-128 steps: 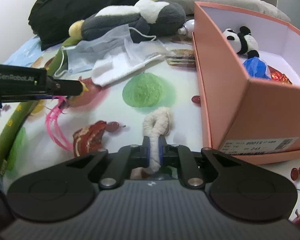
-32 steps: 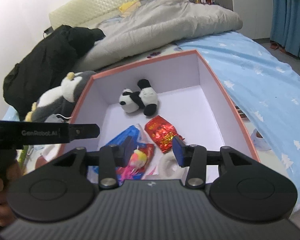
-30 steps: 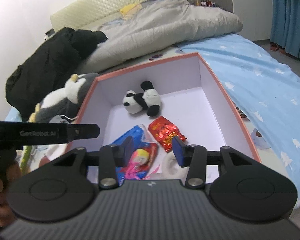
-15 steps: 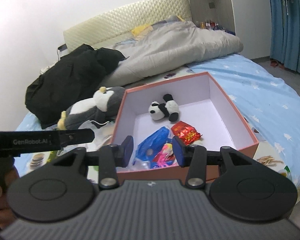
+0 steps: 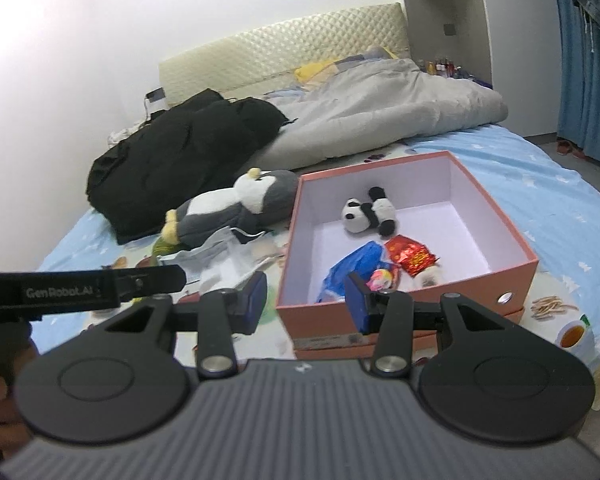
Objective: Organize soft objects
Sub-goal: 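Withdraw both grippers from the box back toward the red candy packet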
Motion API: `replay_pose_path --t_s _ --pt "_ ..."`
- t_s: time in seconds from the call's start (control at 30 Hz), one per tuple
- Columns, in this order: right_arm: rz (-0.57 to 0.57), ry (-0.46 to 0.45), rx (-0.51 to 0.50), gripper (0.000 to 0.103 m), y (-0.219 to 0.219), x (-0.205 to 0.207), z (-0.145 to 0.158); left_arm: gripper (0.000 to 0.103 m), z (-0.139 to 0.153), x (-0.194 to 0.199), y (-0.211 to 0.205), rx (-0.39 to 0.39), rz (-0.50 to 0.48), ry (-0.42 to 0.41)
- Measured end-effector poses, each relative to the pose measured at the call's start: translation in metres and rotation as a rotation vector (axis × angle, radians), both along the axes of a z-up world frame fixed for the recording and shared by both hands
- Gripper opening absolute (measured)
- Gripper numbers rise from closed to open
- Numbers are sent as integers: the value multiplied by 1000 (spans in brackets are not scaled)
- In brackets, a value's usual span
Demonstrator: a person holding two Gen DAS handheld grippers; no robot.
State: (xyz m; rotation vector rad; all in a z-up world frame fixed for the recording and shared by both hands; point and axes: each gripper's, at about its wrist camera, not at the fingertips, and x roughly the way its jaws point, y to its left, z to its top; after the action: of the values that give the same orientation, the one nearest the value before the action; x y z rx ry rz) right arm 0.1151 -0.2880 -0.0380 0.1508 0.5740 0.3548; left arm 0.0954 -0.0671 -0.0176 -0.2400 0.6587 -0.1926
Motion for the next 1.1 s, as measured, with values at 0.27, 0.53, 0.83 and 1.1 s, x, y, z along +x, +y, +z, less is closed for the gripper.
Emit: replay_pose_path --t_s 0.27,0.53,0.83,1.1 --pt "71 0 -8 46 22 -30 -7 47 -13 -40 26 -8 66 15" --pt "164 27 -12 46 53 -54 -30 47 -32 -74 59 4 154 60" --pt "220 55 -37 46 78 -52 -40 48 -52 -75 83 -18 210 111" --pt "305 74 -59 75 108 -44 -52 48 -68 -41 107 -40 238 155"
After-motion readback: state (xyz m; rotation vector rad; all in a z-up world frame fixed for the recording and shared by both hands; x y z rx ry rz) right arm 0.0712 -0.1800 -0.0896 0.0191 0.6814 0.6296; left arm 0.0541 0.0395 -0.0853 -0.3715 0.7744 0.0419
